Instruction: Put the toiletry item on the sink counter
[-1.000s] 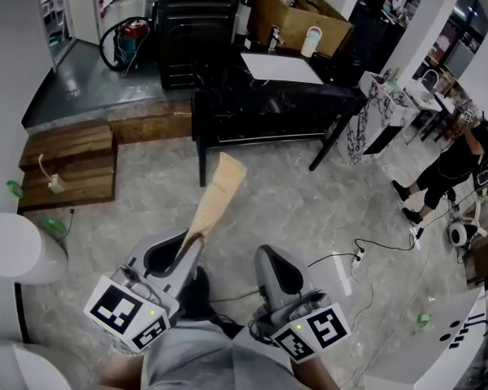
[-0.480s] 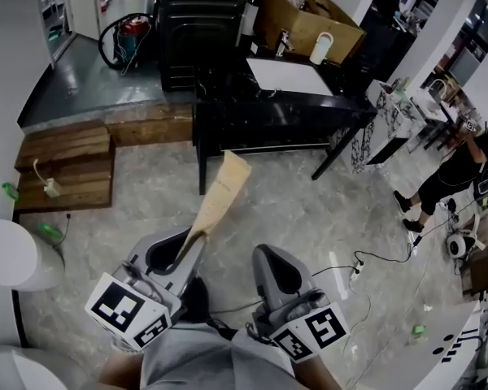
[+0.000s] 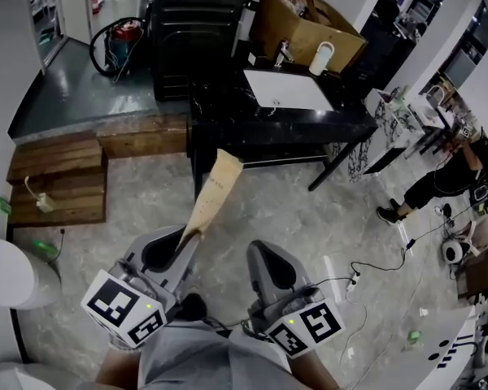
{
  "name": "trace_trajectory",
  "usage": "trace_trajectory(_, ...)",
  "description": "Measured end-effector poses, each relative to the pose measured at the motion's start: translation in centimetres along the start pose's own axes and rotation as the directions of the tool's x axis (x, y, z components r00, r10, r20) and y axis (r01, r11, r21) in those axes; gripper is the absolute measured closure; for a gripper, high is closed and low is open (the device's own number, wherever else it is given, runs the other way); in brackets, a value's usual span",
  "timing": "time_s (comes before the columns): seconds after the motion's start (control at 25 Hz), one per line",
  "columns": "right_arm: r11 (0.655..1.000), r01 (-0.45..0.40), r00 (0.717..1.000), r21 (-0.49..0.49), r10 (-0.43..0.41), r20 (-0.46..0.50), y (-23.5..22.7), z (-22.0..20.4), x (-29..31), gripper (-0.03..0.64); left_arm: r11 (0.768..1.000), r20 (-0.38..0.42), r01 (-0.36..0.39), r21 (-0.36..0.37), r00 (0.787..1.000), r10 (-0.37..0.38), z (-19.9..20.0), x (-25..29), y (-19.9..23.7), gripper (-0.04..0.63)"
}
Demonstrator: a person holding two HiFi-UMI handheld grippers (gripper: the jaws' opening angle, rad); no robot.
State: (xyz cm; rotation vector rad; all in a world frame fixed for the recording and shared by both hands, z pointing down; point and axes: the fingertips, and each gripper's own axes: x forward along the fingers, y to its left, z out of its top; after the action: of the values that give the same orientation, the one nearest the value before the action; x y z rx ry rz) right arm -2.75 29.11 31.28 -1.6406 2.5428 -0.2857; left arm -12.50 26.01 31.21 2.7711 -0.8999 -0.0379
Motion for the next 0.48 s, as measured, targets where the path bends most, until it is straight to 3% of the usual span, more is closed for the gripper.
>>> trace_trajectory(0.48,1.0,-0.004,1.0,-0.015,0.004,0.029,-2.8,1.4,9.6,0.618,1.0,0.02,-0.007,0.025,1.0,0.006,2.5,4.9,8.9,0.555)
